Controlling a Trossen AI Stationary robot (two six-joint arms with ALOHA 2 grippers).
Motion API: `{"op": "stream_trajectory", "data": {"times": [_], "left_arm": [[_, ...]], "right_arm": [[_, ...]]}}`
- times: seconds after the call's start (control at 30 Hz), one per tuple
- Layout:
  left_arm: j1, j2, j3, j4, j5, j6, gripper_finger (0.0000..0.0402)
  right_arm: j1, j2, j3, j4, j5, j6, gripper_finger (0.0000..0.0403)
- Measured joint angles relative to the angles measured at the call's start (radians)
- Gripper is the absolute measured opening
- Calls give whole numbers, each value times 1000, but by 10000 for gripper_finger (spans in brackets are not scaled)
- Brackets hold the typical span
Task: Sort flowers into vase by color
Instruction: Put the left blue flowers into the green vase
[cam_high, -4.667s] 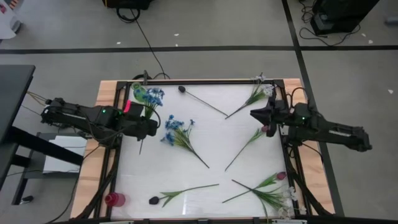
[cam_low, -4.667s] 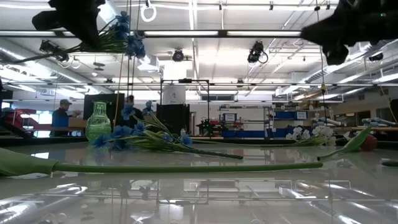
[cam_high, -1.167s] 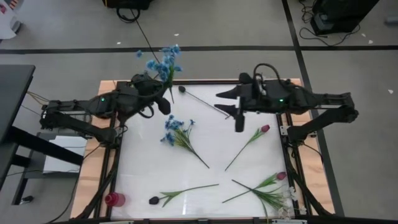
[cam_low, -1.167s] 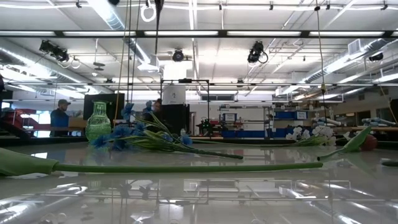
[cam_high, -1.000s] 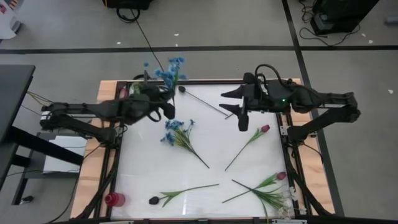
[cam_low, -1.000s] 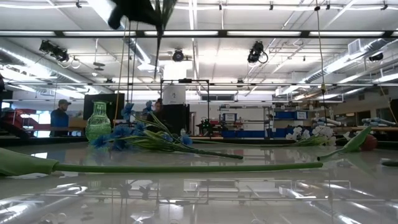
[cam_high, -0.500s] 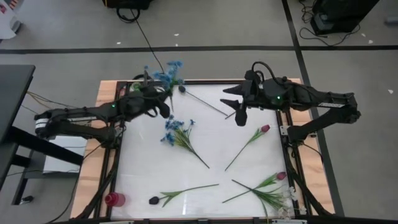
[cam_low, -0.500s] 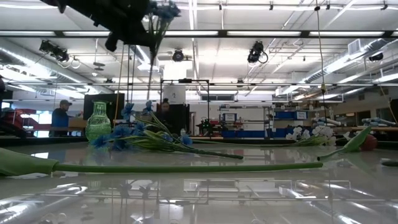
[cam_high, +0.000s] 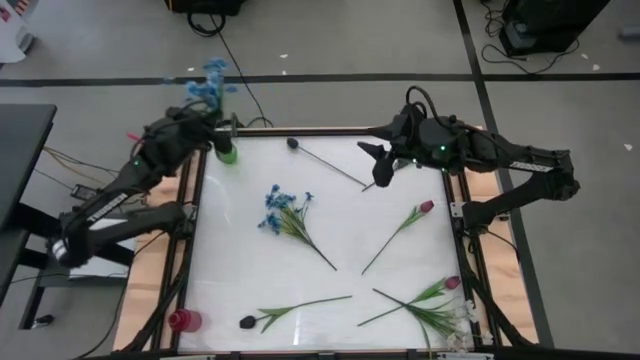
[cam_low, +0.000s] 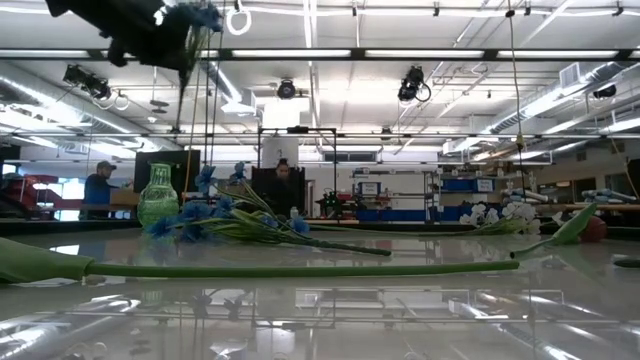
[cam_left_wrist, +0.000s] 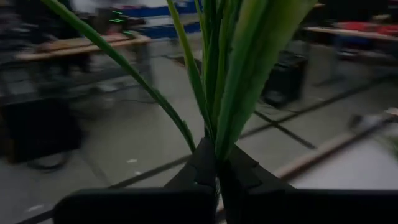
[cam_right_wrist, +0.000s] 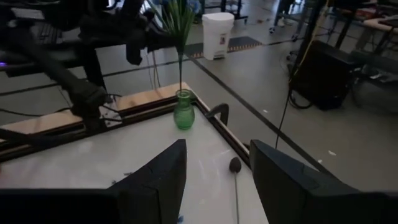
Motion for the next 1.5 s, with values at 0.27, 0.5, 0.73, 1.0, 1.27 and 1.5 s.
{"op": "stream_trajectory", "data": {"times": [0.27,0.5,0.73,1.0,1.27,1.5], "left_arm": [[190,-4,0,1,38,24,8],[187,-28,-102,194,38,35,8],[187,-30,-133,161,2,0,9],[187,-23,-133,68,-22,-75,9],[187,-24,-253,169,-59,-118,9],[187,-22,-327,225,-78,-183,15]], "right_arm": [[-26,0,0,0,1,39,185],[-45,0,0,1,-1,39,185],[-52,0,0,1,-1,35,185],[-78,0,0,3,0,14,185],[-84,0,0,19,-1,-11,185],[-91,0,0,18,-1,-15,185]]}}
